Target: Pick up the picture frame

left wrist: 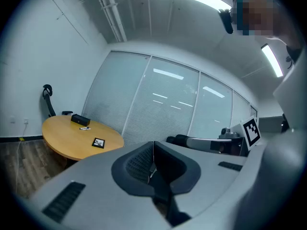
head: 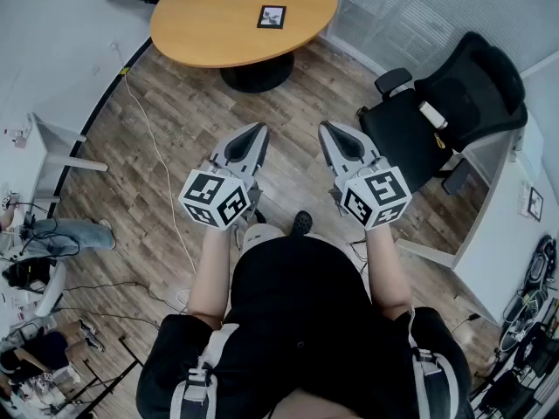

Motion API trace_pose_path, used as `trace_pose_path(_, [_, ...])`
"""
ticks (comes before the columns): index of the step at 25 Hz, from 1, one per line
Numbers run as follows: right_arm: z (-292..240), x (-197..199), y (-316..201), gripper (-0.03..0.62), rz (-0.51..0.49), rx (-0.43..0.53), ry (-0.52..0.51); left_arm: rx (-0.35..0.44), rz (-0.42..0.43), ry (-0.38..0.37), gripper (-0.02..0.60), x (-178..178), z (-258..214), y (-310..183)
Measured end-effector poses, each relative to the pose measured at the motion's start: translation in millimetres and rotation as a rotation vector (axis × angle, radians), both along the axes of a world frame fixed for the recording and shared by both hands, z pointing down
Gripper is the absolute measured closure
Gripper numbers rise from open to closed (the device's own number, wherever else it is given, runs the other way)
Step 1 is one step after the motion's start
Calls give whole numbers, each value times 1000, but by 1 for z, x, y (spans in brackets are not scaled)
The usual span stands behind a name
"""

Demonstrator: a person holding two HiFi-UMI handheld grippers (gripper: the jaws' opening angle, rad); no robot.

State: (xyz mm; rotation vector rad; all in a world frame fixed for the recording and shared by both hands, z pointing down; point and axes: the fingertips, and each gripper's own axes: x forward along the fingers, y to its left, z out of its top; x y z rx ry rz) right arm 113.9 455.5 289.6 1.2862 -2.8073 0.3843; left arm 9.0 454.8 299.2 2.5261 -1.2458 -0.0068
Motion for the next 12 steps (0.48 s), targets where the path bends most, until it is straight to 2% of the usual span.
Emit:
trace_pose_path(6, [0, 7, 4, 579, 12, -2, 0, -5, 24, -8, 557, 10, 1, 7])
trace_pose_path(12, [2, 4, 9, 578, 0, 3, -11, -9, 7, -7, 557, 9, 5, 7])
